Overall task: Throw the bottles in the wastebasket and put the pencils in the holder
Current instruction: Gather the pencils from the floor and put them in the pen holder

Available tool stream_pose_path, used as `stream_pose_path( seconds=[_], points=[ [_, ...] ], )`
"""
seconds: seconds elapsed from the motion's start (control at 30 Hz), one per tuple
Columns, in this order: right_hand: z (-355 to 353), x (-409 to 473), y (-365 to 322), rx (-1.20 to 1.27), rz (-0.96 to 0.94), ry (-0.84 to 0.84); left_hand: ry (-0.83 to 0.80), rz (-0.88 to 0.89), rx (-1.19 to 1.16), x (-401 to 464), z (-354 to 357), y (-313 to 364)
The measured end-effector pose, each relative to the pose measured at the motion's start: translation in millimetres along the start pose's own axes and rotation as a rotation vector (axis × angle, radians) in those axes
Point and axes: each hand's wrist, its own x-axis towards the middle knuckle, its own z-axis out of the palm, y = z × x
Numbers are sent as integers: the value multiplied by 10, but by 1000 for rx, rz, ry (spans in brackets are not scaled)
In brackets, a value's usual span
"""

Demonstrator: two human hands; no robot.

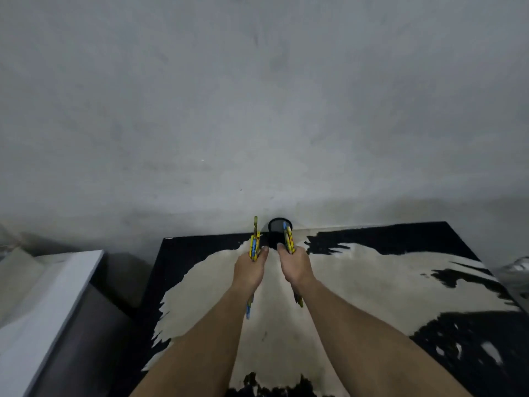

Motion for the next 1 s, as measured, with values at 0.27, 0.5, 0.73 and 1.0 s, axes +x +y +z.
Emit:
stream_pose_path(
  seconds=[0.27,0.5,0.73,1.0],
  points=[
    [-72,1155,-101,-56,-24,-76,93,-48,-10,938,452,102],
    [156,1858,-249,-89,-143,-72,114,-136,-4,1631,680,-72],
    [456,2255,-343,-60,-254,-50,154,-249,4,2074,818,-269],
    [650,2405,-239,-57,-324,-51,100,-267,13,2212,866,-443]
  ],
)
